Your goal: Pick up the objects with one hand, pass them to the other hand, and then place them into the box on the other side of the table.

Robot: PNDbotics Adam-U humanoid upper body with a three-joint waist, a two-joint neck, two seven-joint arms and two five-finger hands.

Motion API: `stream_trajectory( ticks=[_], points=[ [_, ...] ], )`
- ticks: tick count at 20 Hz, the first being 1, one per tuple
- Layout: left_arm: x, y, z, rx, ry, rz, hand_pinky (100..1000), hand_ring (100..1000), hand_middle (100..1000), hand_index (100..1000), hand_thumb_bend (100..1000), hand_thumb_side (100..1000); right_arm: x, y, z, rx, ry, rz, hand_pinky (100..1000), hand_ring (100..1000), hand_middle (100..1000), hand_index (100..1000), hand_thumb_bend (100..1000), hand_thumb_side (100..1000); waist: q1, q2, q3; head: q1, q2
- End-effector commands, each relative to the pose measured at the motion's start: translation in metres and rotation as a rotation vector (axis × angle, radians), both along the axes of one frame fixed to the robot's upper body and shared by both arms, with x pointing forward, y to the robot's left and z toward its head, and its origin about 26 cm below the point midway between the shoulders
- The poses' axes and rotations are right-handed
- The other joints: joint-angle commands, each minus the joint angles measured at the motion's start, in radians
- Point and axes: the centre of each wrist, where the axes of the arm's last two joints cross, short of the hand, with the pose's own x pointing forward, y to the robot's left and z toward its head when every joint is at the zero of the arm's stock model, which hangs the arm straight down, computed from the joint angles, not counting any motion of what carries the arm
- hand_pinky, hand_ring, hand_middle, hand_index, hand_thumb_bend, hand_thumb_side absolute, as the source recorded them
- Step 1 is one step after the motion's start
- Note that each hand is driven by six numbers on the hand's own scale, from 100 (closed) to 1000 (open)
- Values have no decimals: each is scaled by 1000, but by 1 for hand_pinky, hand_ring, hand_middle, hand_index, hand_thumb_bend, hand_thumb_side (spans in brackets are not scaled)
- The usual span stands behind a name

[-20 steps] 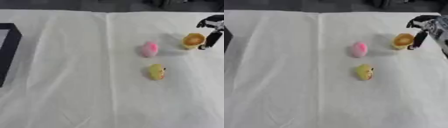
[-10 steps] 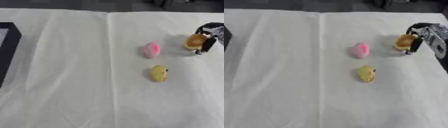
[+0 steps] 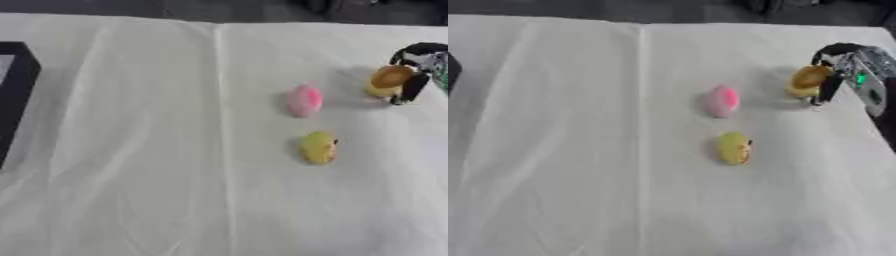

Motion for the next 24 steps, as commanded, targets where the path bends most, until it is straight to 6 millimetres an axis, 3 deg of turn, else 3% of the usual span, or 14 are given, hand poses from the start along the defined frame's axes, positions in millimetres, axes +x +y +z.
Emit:
stream_trajectory(
  ticks=[1, 5, 9, 18, 22, 24],
  points=[
    [-2, 0, 7, 17, -27, -1, 925, 733, 833, 915, 352, 851, -3, -5, 14, -11, -15, -8, 881, 843, 750, 779, 395, 100, 2, -13, 1, -2, -12],
    [-2, 0, 7, 18, -27, 2, 925, 733, 832, 915, 349, 854, -2, -1, 17, 10, -47, 32, 863, 782, 588, 617, 336, 100, 1, -13, -2, 2, -7],
    [-2, 0, 7, 20, -24, 3, 925, 733, 832, 914, 346, 854, -4, 1, 20, -5, -127, 42, 845, 731, 496, 508, 301, 100, 2, -15, -5, 7, -4],
    [-2, 2, 6, 26, -23, 7, 925, 732, 830, 913, 342, 852, -13, 7, 28, -27, -286, 42, 809, 670, 459, 462, 319, 100, 5, -30, -20, 19, 2],
    [-2, 3, 7, 34, -23, 7, 924, 729, 829, 912, 341, 850, -22, 21, 33, -27, -363, 66, 791, 632, 431, 435, 339, 100, 6, -37, -28, 32, 5],
    [-2, 3, 8, 42, -25, 1, 924, 728, 828, 912, 340, 849, -26, 32, 34, -17, -429, 79, 764, 578, 374, 379, 375, 100, 8, -42, -32, 38, 7]
  ],
)
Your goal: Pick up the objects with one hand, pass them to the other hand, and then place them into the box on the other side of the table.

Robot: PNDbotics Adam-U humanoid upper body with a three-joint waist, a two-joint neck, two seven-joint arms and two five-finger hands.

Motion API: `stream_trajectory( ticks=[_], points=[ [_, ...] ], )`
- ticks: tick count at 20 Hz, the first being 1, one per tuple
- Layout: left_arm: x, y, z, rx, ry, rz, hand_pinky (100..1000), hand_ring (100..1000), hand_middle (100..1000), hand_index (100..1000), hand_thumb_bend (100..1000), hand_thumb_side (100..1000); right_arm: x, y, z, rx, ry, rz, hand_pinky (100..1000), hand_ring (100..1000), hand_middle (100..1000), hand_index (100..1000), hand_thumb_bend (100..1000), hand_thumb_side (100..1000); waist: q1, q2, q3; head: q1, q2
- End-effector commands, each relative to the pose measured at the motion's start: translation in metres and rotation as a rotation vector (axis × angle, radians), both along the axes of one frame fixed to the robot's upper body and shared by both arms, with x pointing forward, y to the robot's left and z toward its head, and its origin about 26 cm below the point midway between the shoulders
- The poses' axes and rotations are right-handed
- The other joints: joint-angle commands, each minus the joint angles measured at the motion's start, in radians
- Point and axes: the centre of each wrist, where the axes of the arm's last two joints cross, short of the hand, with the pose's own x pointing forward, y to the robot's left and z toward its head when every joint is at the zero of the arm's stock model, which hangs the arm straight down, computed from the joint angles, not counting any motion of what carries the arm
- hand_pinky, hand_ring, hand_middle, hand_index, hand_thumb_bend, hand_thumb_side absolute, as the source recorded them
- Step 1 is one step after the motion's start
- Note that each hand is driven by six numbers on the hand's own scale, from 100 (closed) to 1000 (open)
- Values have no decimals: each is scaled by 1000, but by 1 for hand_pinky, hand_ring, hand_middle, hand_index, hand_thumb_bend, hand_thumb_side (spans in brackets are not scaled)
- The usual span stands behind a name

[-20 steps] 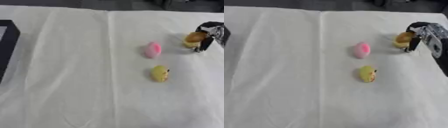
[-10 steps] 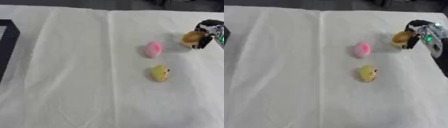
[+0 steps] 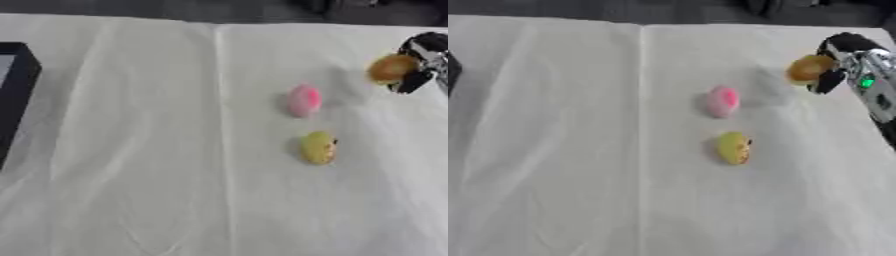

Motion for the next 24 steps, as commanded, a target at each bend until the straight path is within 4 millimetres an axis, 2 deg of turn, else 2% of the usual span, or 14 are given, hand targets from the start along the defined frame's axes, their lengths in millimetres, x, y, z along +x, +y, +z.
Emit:
stream_trajectory(
  ticks=[1, 3, 13, 17, 21, 24],
  points=[
    [-2, 4, 9, 41, -27, -4, 924, 728, 828, 912, 338, 849, -12, 13, 29, -31, -142, 16, 754, 569, 337, 339, 389, 100, 4, -29, -4, 11, 4],
    [-2, 3, 10, 59, -24, -20, 923, 728, 827, 912, 335, 851, -16, 28, 27, -13, -193, 46, 742, 578, 300, 290, 397, 100, 7, -33, -6, 17, 4],
    [4, -9, 29, 261, 1, -207, 913, 725, 825, 907, 338, 819, -38, 114, 22, 6, -266, 259, 718, 576, 329, 325, 389, 100, 23, -53, -9, 35, 16],
    [9, -15, 45, 418, -34, -269, 898, 715, 803, 905, 364, 743, -44, 144, 22, 65, -321, 331, 693, 556, 326, 324, 378, 100, 27, -64, -9, 46, 21],
    [12, -19, 61, 618, -76, -282, 884, 716, 792, 896, 344, 695, -47, 167, 16, 169, -377, 388, 680, 541, 325, 323, 371, 100, 29, -73, -9, 59, 25],
    [13, -21, 71, 742, -106, -284, 874, 721, 793, 890, 346, 680, -46, 181, 8, 272, -422, 418, 624, 514, 323, 321, 357, 100, 30, -79, -11, 70, 30]
  ],
)
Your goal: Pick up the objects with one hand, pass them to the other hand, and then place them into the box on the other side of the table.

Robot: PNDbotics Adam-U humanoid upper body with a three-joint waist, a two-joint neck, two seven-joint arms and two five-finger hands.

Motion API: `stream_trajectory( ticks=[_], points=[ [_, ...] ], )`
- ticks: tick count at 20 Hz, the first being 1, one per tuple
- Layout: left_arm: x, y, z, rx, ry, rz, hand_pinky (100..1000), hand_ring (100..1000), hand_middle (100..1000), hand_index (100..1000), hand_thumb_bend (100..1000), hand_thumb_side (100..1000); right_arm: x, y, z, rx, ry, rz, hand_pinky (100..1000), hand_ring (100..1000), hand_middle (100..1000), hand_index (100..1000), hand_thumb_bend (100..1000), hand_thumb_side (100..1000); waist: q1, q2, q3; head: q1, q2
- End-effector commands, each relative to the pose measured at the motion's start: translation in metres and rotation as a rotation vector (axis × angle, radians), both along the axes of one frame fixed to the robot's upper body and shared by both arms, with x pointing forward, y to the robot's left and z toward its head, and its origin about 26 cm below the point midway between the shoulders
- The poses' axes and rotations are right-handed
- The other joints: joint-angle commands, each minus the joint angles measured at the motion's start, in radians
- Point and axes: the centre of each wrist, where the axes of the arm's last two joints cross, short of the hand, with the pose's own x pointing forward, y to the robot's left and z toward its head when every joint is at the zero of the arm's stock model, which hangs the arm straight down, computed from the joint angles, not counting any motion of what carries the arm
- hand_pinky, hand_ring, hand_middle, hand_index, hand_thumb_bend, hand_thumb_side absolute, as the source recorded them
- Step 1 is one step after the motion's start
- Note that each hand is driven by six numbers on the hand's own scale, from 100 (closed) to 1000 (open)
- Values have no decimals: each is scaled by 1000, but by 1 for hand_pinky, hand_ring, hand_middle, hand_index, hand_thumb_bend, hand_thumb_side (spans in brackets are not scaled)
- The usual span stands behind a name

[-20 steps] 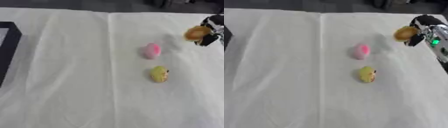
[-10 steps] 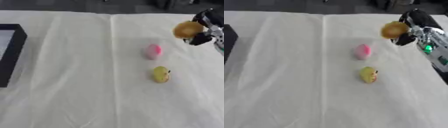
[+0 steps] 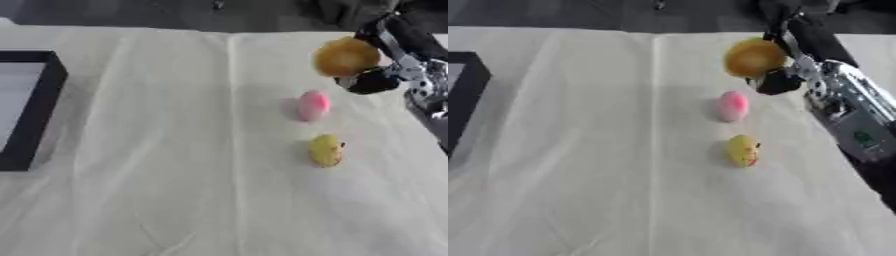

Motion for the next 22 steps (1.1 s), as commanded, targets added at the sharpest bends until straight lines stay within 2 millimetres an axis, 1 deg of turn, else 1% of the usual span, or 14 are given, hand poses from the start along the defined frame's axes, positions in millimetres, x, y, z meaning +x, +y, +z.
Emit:
stream_trajectory(
  ticks=[1, 2, 6, 8, 10, 14, 18, 22],
  points=[
    [-2, 2, 16, 145, -60, -1, 871, 721, 794, 889, 429, 696, -2, 14, 0, 94, -60, 52, 618, 513, 323, 321, 663, 100, 4, -25, -3, 13, 5],
    [-2, 2, 18, 174, -64, -1, 870, 722, 796, 888, 336, 686, -2, 18, -4, 132, -66, 68, 617, 513, 324, 323, 351, 100, 4, -26, -4, 16, 6],
    [-1, -1, 29, 276, -79, 0, 854, 712, 805, 882, 308, 696, 0, 36, -22, 241, -97, 121, 607, 508, 327, 325, 340, 100, 4, -32, -8, 22, 11],
    [0, -5, 39, 327, -117, -22, 840, 706, 800, 874, 303, 687, 0, 45, -31, 280, -119, 132, 597, 500, 327, 326, 333, 100, 5, -34, -6, 24, 12],
    [0, -12, 49, 376, -166, -58, 832, 696, 789, 866, 309, 697, -1, 54, -39, 318, -156, 130, 591, 495, 327, 325, 322, 100, 7, -36, -3, 23, 14],
    [0, -27, 66, 443, -216, -148, 826, 695, 785, 855, 321, 704, -2, 70, -51, 393, -217, 129, 584, 490, 328, 326, 289, 100, 12, -39, 3, 20, 19],
    [-2, -49, 80, 530, -247, -254, 822, 710, 789, 848, 334, 717, -3, 87, -60, 472, -250, 155, 580, 491, 330, 327, 257, 100, 16, -45, 9, 20, 26],
    [-5, -70, 92, 585, -272, -325, 826, 721, 793, 847, 337, 719, 2, 100, -71, 544, -294, 178, 581, 489, 331, 328, 236, 100, 21, -52, 19, 20, 34]
  ],
)
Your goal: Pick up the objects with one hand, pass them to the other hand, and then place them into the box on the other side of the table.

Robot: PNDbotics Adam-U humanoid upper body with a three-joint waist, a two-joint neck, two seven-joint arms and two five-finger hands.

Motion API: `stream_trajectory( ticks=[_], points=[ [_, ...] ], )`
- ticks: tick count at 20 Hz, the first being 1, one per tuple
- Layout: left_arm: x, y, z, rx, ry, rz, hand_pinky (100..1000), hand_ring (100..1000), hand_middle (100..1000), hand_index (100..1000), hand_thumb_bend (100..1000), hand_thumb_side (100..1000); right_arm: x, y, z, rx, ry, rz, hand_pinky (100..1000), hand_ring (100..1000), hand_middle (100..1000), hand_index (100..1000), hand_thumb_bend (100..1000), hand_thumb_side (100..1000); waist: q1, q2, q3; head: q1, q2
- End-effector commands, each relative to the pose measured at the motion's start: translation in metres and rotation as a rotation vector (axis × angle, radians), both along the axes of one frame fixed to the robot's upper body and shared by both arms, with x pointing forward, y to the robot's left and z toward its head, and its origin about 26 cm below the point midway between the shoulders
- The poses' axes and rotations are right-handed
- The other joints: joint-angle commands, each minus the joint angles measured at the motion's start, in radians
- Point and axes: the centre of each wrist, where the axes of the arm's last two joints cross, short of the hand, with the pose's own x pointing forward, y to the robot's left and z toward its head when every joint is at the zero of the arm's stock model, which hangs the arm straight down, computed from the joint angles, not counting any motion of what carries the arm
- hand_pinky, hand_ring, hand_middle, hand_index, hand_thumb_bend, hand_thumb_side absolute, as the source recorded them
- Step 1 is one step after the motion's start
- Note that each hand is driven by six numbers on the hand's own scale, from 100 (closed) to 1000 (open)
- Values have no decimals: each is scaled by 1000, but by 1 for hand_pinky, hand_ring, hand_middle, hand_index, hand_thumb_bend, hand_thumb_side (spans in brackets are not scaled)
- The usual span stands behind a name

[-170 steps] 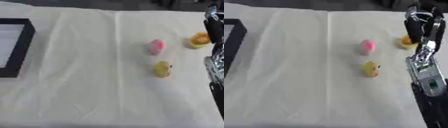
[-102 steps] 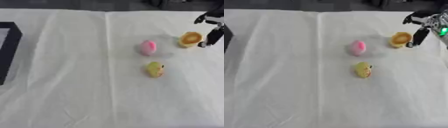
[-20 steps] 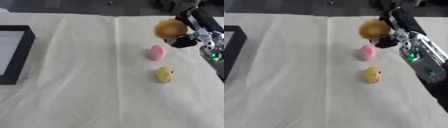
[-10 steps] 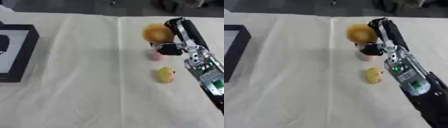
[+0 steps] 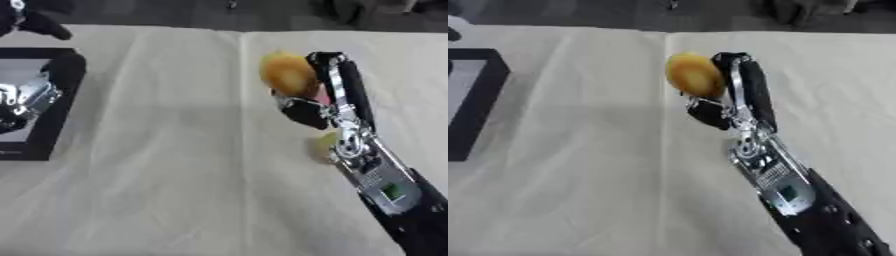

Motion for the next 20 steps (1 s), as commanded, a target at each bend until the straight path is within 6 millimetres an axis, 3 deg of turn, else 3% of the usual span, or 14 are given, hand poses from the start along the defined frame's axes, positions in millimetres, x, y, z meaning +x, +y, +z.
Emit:
stream_trajectory(
  ticks=[1, 12, 20],
  points=[
    [-6, -12, 12, 48, -28, -43, 825, 724, 793, 847, 339, 721, 3, 9, -2, 43, -51, 21, 585, 490, 332, 329, 234, 100, 6, -29, 6, -2, 8],
    [-19, -56, 25, 184, 150, -8, 858, 742, 814, 867, 329, 713, 20, 36, -23, -20, -99, 65, 593, 489, 334, 330, 257, 100, 13, -37, 27, -10, 25],
    [-27, -76, 26, 267, 296, 106, 866, 751, 819, 874, 351, 698, 26, 52, -25, -103, -172, 76, 598, 489, 336, 330, 285, 100, 17, -37, 31, -13, 22]
  ],
)
